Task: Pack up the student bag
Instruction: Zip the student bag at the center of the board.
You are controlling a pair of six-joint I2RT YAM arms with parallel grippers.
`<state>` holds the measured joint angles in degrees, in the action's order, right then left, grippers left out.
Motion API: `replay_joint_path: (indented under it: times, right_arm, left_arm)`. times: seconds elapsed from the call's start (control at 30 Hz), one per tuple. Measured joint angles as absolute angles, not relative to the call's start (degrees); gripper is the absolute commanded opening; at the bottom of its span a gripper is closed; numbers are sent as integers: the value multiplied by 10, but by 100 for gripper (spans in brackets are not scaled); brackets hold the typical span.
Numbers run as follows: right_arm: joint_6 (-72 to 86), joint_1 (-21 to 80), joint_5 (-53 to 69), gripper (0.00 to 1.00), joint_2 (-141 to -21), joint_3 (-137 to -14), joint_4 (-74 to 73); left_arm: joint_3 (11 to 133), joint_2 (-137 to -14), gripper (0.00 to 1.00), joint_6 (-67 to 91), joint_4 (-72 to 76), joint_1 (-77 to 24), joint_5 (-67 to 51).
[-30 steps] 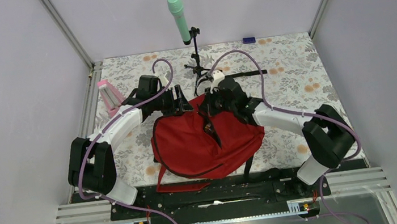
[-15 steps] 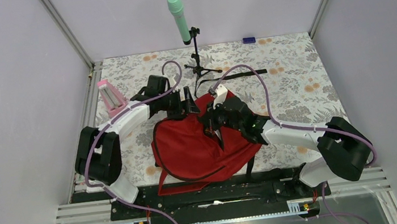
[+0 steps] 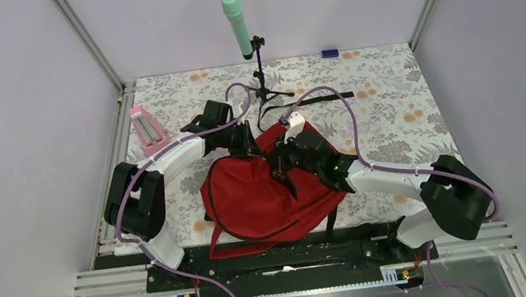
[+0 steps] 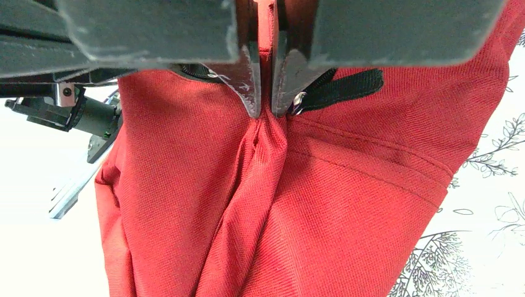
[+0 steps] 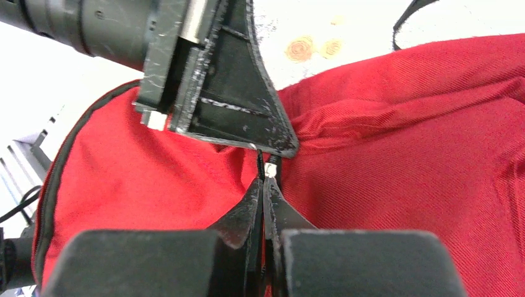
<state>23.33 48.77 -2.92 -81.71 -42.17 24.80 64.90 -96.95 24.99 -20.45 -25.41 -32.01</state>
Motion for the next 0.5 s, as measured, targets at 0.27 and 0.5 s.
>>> replay_joint_path:
  times: [0.27, 0.5]
  right_arm:
    - [250, 505, -133, 0, -788, -432, 152]
    - [269, 539, -190, 0, -709, -431, 103]
  left_arm:
    - [631, -949, 0, 273, -169, -256, -328]
    - [625, -890, 0, 297, -158, -258, -326]
